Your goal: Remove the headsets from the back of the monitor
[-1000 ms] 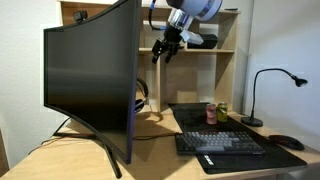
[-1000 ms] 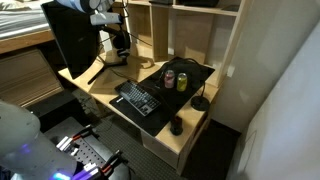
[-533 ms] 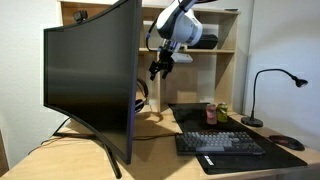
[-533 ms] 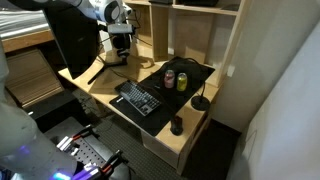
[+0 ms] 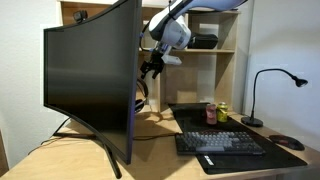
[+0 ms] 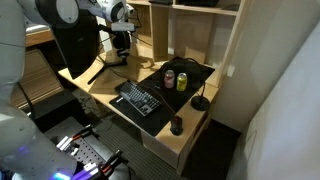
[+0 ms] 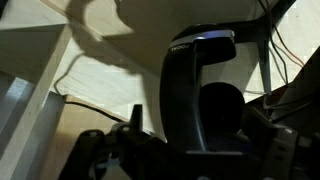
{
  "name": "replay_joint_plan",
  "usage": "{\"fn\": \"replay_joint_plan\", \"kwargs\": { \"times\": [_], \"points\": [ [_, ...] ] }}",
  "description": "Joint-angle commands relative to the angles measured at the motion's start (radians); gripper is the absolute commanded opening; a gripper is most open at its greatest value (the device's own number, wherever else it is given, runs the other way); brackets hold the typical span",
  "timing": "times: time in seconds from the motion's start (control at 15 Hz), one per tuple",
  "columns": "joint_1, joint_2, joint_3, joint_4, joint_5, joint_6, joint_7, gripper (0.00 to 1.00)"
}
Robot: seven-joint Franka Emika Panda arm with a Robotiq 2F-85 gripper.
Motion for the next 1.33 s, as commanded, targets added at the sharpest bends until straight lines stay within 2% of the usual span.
{"fn": "replay_joint_plan", "kwargs": {
  "times": [0.0,0.13,0.47,0.53,0.6,0.73,0.8,0.87,1.0,1.27],
  "points": [
    [-0.02,0.004,0.032,0.002,0.005,0.0,0.001,1.0],
    [-0.029,0.009,0.052,0.003,0.025,0.013,-0.015,1.0],
    [0.004,-0.012,0.002,-0.008,-0.033,-0.024,0.086,1.0],
    [0.007,-0.006,0.001,-0.013,-0.026,0.028,0.112,1.0],
    [-0.006,0.004,0.021,0.005,-0.02,0.0,0.077,1.0],
    [-0.005,0.004,0.018,0.005,-0.019,0.008,0.098,1.0],
    [0.028,-0.017,-0.035,-0.01,-0.063,-0.013,0.185,1.0],
    [-0.003,0.005,0.018,0.002,-0.01,0.015,0.134,1.0],
    [-0.012,0.023,0.041,0.009,0.005,0.097,0.106,1.0],
    [-0.01,0.024,0.051,0.002,0.012,0.165,0.106,1.0]
  ]
}}
